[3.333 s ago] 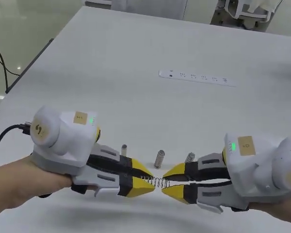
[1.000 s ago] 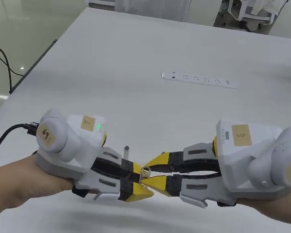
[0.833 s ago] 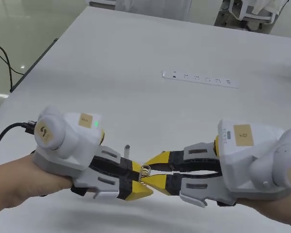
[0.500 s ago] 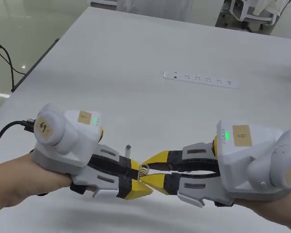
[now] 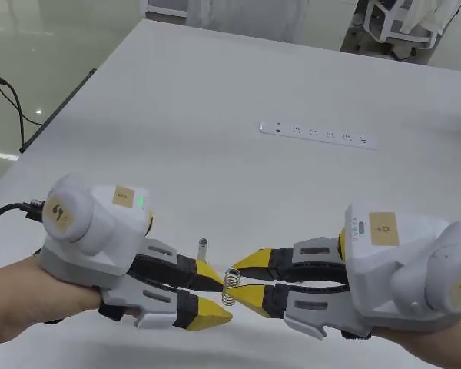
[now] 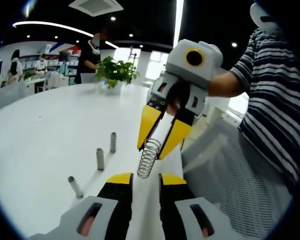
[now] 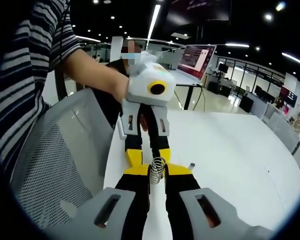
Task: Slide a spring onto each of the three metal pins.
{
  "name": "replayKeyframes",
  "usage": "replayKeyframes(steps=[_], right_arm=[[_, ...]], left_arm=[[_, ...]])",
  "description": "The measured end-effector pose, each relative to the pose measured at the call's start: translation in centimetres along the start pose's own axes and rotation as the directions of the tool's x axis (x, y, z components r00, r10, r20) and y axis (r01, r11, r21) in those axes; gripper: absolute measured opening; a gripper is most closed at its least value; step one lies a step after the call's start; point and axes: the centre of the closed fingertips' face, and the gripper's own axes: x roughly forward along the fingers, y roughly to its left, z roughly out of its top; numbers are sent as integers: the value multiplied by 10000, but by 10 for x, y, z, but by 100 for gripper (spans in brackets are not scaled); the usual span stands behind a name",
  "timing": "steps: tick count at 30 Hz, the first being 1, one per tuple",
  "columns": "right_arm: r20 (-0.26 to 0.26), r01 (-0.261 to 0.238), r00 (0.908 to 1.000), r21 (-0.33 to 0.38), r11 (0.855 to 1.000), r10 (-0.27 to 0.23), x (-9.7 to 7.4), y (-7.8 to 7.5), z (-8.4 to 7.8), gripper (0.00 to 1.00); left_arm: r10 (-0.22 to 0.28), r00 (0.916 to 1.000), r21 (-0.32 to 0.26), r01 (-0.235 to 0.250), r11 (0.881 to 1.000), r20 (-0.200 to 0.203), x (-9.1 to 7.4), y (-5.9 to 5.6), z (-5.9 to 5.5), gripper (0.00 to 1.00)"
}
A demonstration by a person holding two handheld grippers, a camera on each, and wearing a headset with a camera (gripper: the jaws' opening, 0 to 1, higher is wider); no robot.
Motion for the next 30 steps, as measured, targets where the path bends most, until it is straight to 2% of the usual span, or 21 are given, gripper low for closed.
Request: replayKeyframes(steps=[4, 10, 16, 22, 26, 30], right_arm=[[-26, 64, 10000, 7, 10000, -64, 0, -1, -1, 8], [-118, 205, 9997, -24, 9998, -206, 0, -4, -4, 8], [-216, 366, 9991, -74, 9993, -367, 0, -8, -7, 8], [-452, 624, 9970, -93, 9980, -627, -1, -13, -15, 8], [-449, 698, 9965, -38, 9976, -699, -2, -14, -16, 8], [-459, 733, 9963, 12, 9973, -731, -1, -15, -18, 8]], left_arm=[[245, 9996, -182, -242, 9995, 154, -7, 6, 1, 15], [478, 9988, -318, -474, 9984, 101, -15, 11, -4, 19], [781, 9968, -511, -771, 9957, 184, -24, 15, -9, 28], [1373, 9904, -660, -1359, 9885, 168, -33, 21, -17, 44], [1687, 9855, -844, -1666, 9824, 180, -39, 25, -22, 62], [1825, 9831, -1064, -1801, 9779, 135, -43, 27, -26, 75]])
